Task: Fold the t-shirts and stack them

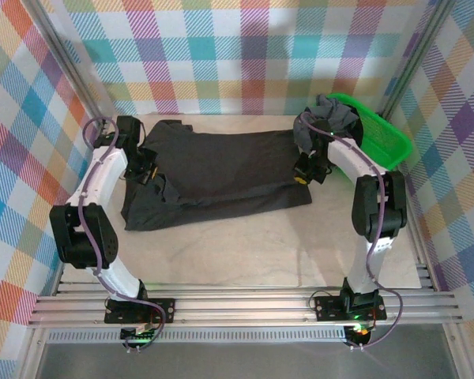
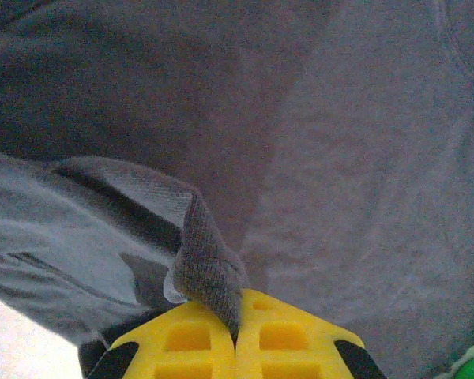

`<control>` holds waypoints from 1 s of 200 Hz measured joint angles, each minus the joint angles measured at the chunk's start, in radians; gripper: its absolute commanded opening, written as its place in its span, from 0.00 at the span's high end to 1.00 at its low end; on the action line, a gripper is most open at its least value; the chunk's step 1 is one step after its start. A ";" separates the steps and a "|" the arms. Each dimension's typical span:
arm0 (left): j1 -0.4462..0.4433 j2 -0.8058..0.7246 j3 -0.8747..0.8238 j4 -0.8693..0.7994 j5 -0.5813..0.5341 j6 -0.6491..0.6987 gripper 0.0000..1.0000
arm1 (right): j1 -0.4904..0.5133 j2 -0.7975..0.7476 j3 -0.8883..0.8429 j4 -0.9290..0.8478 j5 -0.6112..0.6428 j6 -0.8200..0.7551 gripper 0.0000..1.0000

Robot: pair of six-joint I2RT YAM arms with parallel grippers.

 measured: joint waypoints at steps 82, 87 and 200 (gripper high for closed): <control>0.018 0.081 0.070 0.013 -0.026 0.037 1.00 | -0.002 0.082 0.112 -0.045 0.037 0.000 1.00; 0.018 0.086 0.079 0.013 -0.027 0.039 1.00 | -0.002 0.085 0.117 -0.046 0.041 0.000 1.00; 0.038 0.227 0.187 0.040 -0.024 0.129 0.37 | -0.014 0.187 0.202 -0.083 0.064 -0.002 0.64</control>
